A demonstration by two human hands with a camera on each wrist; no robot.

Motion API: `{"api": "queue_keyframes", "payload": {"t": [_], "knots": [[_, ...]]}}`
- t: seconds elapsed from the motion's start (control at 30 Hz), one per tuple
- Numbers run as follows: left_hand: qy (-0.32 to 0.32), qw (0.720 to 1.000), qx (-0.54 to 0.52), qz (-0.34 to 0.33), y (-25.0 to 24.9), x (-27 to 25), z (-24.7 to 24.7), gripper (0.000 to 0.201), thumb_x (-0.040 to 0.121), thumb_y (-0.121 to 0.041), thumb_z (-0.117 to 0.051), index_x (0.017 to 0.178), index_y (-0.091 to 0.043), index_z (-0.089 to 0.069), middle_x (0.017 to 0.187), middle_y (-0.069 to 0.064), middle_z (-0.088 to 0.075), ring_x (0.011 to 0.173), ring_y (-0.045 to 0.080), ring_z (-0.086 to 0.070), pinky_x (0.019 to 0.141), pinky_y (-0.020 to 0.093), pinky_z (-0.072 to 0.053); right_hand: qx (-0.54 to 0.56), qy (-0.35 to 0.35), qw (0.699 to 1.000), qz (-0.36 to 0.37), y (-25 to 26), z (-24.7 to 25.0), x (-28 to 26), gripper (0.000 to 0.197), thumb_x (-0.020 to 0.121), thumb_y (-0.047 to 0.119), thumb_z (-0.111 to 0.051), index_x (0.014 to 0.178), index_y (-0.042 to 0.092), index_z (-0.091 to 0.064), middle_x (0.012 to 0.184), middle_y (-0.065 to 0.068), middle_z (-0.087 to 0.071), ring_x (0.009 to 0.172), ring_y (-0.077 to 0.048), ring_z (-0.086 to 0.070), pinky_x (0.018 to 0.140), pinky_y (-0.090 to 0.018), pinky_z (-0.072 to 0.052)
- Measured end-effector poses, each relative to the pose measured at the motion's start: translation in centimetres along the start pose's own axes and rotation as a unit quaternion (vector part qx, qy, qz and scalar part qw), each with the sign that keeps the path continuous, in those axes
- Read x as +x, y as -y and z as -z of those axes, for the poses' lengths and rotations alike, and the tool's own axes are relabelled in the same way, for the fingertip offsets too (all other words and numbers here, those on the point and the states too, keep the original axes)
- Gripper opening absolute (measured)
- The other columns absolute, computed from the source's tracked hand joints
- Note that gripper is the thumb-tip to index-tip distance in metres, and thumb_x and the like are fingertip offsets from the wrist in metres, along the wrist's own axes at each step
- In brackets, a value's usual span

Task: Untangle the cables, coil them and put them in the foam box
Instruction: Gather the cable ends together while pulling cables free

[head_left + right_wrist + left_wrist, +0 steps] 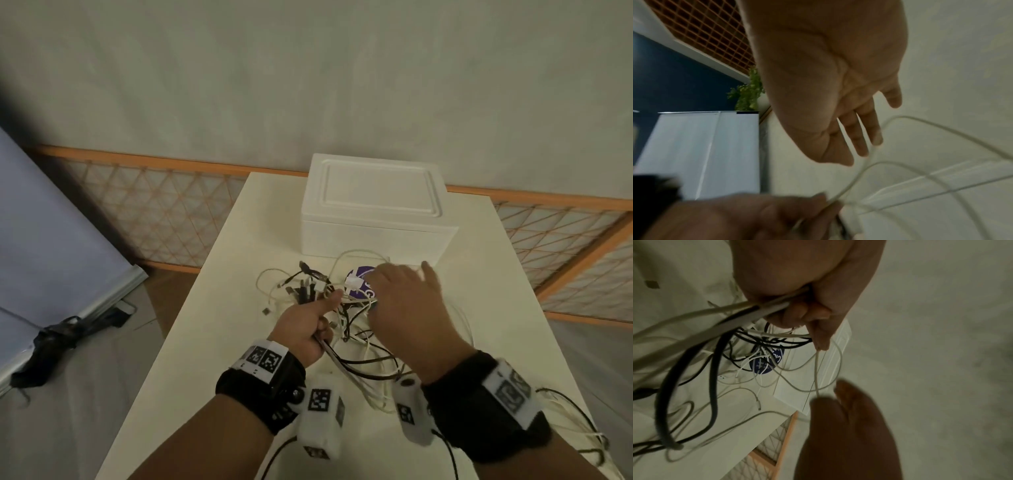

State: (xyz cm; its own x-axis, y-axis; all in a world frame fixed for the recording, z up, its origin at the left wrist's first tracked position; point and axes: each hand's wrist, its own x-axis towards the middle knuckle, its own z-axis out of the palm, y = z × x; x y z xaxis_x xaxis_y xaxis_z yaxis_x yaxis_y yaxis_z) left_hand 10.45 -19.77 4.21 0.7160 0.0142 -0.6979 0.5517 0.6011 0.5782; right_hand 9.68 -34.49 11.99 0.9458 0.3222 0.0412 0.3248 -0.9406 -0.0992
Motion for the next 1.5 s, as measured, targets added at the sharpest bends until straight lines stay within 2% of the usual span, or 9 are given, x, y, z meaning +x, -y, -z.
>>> {"api": "queue_keyframes", "payload": {"t": [0.17,0.3,0.47,0.6,0.8,0.97,1.17,1.33,1.5], "knots": [[-0.006,0.997,0.06,-0.045,0.4,-0.5,-0.5,0.012,0.082,-0.013,-0.072,0.075,-0.009,-0.064,0.053,0.002,-0.055,0.035,0.008,-0.026,0.035,0.019,-0.024,0.074,0.069,0.995,0.008,2.5,-2.7,0.9,0.02,0.09,0.01,-0.043,0.11,0.011,-0.044,0.093,-0.005,-0.063,0.084,-0.024,-0.063,0.07,-0.036,-0.053],[-0.023,0.997,0.061,-0.037,-0.8,0.0,1.4,0.022,0.081,-0.034,-0.074,0.08,-0.013,-0.067,0.087,0.008,-0.067,0.036,0.007,-0.025,0.036,0.018,-0.023,0.063,0.071,0.994,0.051,1.7,-1.3,2.7,0.015,0.092,0.017,-0.045,0.099,0.015,-0.059,0.097,-0.004,-0.064,0.091,-0.023,-0.062,0.079,-0.036,-0.05],[-0.03,0.997,-0.059,-0.045,-0.8,0.4,3.1,0.012,0.082,-0.019,-0.072,0.076,-0.016,-0.062,0.047,-0.004,-0.042,0.035,0.007,-0.028,0.035,0.019,-0.025,0.224,-0.281,0.928,0.102,1.4,5.4,2.4,0.016,0.093,0.02,-0.055,0.087,0.014,-0.068,0.081,0.003,-0.066,0.076,-0.013,-0.057,0.068,-0.024,-0.042],[0.018,0.996,-0.086,0.002,-0.2,-0.1,3.3,0.016,0.089,-0.018,-0.064,0.075,-0.017,-0.055,0.047,-0.004,-0.037,0.034,0.007,-0.026,0.034,0.018,-0.024,0.162,-0.055,0.985,0.037,1.0,3.5,3.2,0.02,0.094,0.034,-0.053,0.092,0.02,-0.068,0.087,0.005,-0.067,0.085,-0.018,-0.063,0.074,-0.032,-0.049],[0.1,0.988,-0.107,0.043,-0.3,-1.0,2.3,0.024,0.096,-0.024,-0.053,0.09,-0.003,-0.064,0.1,0.012,-0.073,0.03,0.005,-0.029,0.033,0.016,-0.029,0.364,-0.124,0.921,0.063,1.7,4.1,1.2,0.013,0.088,0.027,-0.065,0.077,0.023,-0.069,0.057,0.014,-0.057,0.057,-0.003,-0.054,0.054,-0.014,-0.039],[0.072,0.958,-0.275,-0.036,-3.2,0.4,3.2,0.026,0.097,-0.024,-0.047,0.116,-0.007,-0.053,0.087,0.003,-0.074,0.031,0.004,-0.031,0.034,0.015,-0.031,0.179,-0.063,0.981,0.046,-0.3,2.1,-1.1,0.049,0.086,0.045,-0.06,0.048,0.022,-0.04,0.046,0.003,-0.039,0.049,-0.011,-0.042,0.049,-0.029,-0.036],[-0.022,0.948,-0.302,-0.101,-6.0,1.0,5.3,0.026,0.1,-0.021,-0.046,0.078,-0.011,-0.056,0.062,-0.004,-0.056,0.027,0.004,-0.03,0.033,0.012,-0.03,0.074,0.074,0.987,-0.124,-7.5,-1.3,-3.4,0.044,0.083,0.048,-0.06,0.051,0.02,-0.047,0.053,0.001,-0.049,0.056,-0.011,-0.048,0.057,-0.031,-0.042],[-0.023,0.96,-0.255,-0.11,-5.3,2.0,7.0,0.02,0.099,-0.02,-0.048,0.08,-0.017,-0.054,0.048,-0.007,-0.053,0.028,0.003,-0.029,0.032,0.014,-0.028,0.033,0.087,0.963,-0.253,-15.1,-1.4,-5.1,0.039,0.083,0.035,-0.065,0.051,0.018,-0.051,0.051,-0.002,-0.053,0.055,-0.017,-0.053,0.054,-0.032,-0.043],[0.026,0.98,-0.195,-0.03,-2.4,1.1,5.2,0.035,0.096,-0.033,-0.052,0.065,-0.017,-0.047,0.045,-0.006,-0.04,0.03,0.005,-0.029,0.032,0.015,-0.027,0.178,0.06,0.965,-0.184,-12.3,-1.2,-3.7,0.034,0.088,0.037,-0.061,0.06,0.017,-0.062,0.06,-0.005,-0.062,0.061,-0.018,-0.058,0.058,-0.029,-0.04]]}}
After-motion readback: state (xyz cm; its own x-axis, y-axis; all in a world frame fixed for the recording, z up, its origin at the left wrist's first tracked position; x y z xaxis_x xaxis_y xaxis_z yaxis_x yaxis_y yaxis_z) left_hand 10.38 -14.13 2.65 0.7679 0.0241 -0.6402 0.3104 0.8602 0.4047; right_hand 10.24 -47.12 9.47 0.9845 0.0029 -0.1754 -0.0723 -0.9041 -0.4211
